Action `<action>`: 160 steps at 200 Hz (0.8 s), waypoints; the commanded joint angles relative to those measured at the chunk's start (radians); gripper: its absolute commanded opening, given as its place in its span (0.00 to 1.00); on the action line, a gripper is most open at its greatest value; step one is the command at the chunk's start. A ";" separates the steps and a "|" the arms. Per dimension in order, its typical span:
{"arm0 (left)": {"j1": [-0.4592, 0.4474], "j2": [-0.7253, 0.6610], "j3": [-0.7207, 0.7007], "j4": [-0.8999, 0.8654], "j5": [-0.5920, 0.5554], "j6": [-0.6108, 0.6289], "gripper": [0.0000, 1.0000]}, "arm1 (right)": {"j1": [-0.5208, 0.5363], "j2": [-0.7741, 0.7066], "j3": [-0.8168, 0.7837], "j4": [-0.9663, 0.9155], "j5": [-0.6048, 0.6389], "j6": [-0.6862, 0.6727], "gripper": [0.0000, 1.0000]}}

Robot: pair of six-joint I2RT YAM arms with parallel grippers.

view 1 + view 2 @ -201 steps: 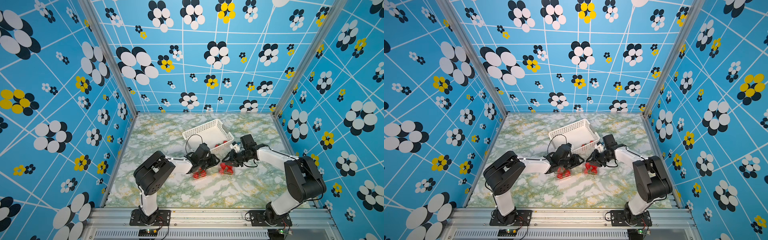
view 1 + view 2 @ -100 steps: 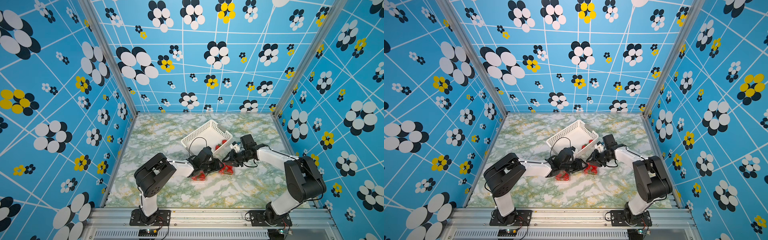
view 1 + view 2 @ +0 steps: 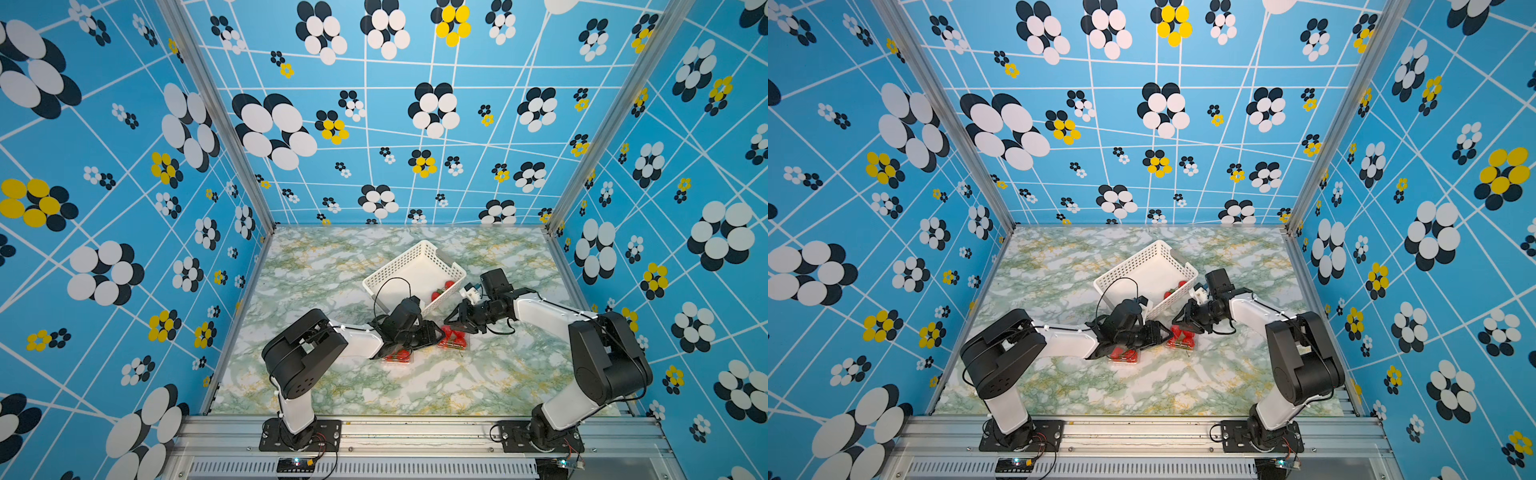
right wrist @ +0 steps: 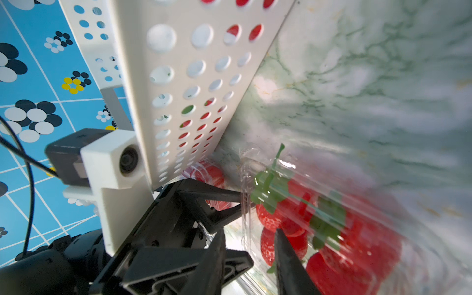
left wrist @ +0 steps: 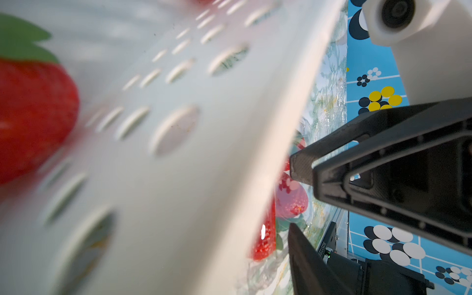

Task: Pack strawberries into containers
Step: Close the packing box at the center of the board.

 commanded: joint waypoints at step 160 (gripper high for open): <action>-0.025 0.074 0.010 -0.073 0.043 -0.004 0.22 | 0.010 -0.018 0.023 -0.035 0.026 -0.019 0.34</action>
